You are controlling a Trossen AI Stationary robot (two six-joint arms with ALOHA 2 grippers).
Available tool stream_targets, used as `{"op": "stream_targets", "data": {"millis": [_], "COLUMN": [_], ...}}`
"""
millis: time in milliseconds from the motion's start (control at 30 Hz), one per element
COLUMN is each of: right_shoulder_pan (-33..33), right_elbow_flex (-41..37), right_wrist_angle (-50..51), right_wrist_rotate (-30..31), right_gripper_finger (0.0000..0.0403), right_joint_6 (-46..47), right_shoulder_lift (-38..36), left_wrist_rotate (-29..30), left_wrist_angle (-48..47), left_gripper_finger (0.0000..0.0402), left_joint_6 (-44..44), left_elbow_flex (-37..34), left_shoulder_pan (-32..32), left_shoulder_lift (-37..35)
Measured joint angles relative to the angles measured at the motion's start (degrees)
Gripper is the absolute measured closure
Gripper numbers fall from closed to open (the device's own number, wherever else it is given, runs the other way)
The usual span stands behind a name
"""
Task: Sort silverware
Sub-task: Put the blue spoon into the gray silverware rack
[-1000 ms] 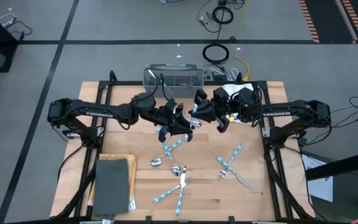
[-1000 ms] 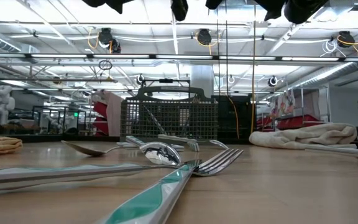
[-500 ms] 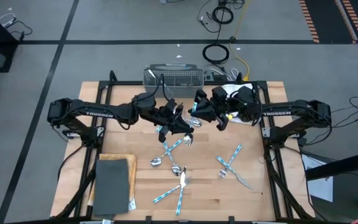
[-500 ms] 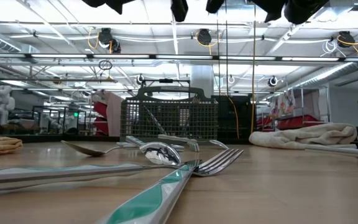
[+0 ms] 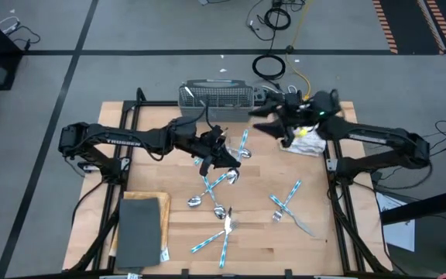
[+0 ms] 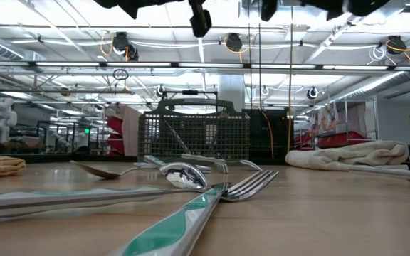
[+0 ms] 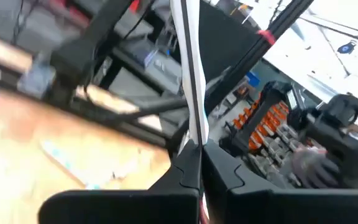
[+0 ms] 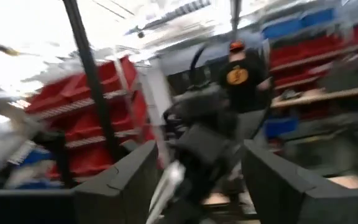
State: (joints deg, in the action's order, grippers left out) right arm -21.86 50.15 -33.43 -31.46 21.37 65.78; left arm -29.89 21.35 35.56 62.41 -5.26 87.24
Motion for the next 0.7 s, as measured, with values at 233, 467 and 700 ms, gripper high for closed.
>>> {"op": "stream_targets", "data": {"millis": [233, 467, 700], "right_shoulder_pan": [0.9, 14.1, 27.4], "right_elbow_flex": [10.1, 23.8, 28.1], "right_wrist_angle": [44.9, 74.8, 73.9], "right_wrist_rotate": [6.5, 22.0, 39.2], "right_gripper_finger": [0.019, 0.0192, 0.0193], "right_joint_6": [-36.5, -62.5, -72.0], "right_shoulder_lift": [-8.1, -0.4, 5.9], "left_wrist_rotate": [-0.2, -1.1, -1.2], "left_wrist_angle": [-6.5, -6.8, -6.8], "left_gripper_finger": [0.04, 0.04, 0.04], "left_joint_6": [4.7, 13.7, 20.6], "left_elbow_flex": [0.0, 0.0, 0.0], "left_shoulder_pan": [0.0, -0.7, -1.6], "left_shoulder_lift": [0.0, 0.0, 0.0]}}
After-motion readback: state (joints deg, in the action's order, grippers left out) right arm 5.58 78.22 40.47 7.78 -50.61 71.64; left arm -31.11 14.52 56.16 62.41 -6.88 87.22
